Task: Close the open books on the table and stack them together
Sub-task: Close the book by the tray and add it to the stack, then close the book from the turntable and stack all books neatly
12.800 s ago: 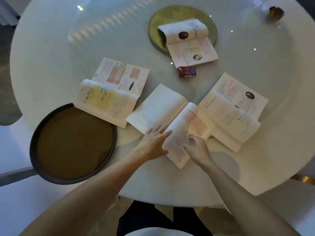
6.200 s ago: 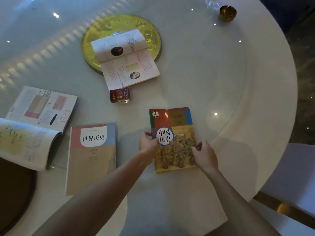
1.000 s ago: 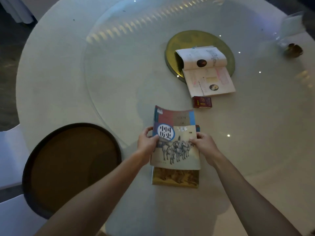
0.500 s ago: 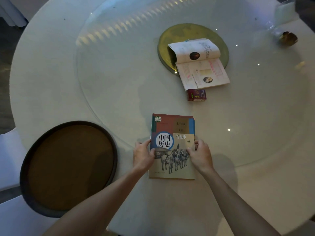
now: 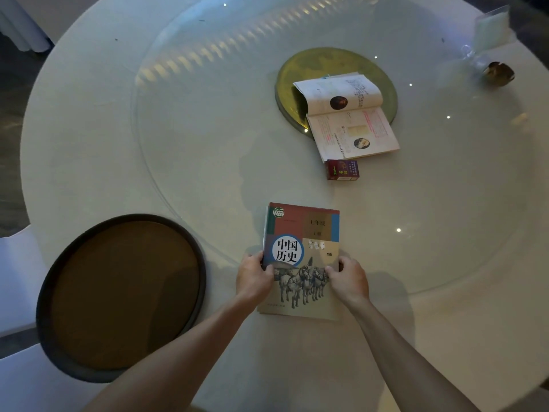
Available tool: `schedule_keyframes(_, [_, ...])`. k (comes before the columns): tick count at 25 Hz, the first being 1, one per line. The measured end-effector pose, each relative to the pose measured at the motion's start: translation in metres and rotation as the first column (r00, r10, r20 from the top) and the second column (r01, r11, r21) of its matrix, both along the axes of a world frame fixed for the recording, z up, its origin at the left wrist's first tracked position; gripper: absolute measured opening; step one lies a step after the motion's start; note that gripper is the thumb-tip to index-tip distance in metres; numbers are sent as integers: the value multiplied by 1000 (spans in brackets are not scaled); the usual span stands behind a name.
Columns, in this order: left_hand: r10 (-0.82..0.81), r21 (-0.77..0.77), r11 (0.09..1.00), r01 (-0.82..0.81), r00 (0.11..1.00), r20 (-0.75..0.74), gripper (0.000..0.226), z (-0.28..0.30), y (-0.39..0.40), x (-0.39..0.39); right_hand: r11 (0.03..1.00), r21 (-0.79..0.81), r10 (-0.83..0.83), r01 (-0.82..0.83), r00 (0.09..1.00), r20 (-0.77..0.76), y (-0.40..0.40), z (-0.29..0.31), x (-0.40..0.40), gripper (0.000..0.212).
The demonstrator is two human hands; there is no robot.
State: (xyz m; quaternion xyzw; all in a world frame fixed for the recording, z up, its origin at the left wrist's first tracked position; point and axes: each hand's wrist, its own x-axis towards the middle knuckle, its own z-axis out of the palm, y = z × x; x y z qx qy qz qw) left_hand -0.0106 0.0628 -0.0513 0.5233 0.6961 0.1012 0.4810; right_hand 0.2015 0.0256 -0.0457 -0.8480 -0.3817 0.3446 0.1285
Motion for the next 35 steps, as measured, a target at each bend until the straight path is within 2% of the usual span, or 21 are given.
schedule_keyframes(6, [1, -95, 995, -4, 999, -36, 39, -30, 4, 2, 999, 31, 13, -11, 998, -69, -3, 3, 3, 15])
schedule_keyframes(9, [9, -114, 993, -14, 999, -41, 51, 7, 14, 12, 1000, -17, 14, -17, 988, -151, 2, 6, 14, 24])
schedule_keyframes(11, [31, -80, 996, -36, 997, -66, 53, 28, 33, 22, 1000, -22, 15, -19, 986, -167, 13, 13, 27, 27])
schedule_keyframes(12, [50, -53, 997, -52, 998, -32, 57, 35, 46, 28, 1000, -13, 19, -22, 986, -165, 21, 17, 34, 26])
schedule_keyframes(14, [86, -23, 996, -84, 992, 90, 58, 53, 75, 44, 1000, 17, 22, -19, 985, -169, 44, 25, 55, 36])
schedule_keyframes(16, [98, 17, 995, -102, 984, 149, 59, 66, 105, 67, 998, 56, -2, 13, 983, -183, 76, 30, 83, 47])
schedule_keyframes(21, [153, 2, 988, -157, 962, 228, 57, 77, 182, 132, 982, 160, -66, 103, 972, -224, 166, 42, 163, 46])
schedule_keyframes(26, [292, -56, 956, -287, 921, 258, 60, 55, 247, 184, 970, 220, -57, 104, 976, -210, 249, 26, 235, 52])
schedule_keyframes(28, [315, -89, 949, -302, 918, 240, 50, 43, 263, 199, 973, 213, -41, 86, 977, -210, 270, 16, 252, 60])
schedule_keyframes(30, [307, -91, 951, -294, 927, 216, 23, 31, 276, 212, 973, 214, -35, 83, 975, -220, 287, 7, 263, 55])
schedule_keyframes(32, [300, -70, 954, -292, 936, 182, 24, 20, 287, 223, 970, 222, -53, 97, 980, -193, 302, -4, 270, 37])
schedule_keyframes(33, [300, -57, 954, -295, 938, 174, 28, 17, 291, 226, 968, 227, -70, 107, 984, -167, 307, -8, 271, 37])
schedule_keyframes(35, [319, -42, 948, -316, 935, 155, 28, 16, 294, 228, 969, 211, -107, 132, 986, -124, 314, -16, 271, 50])
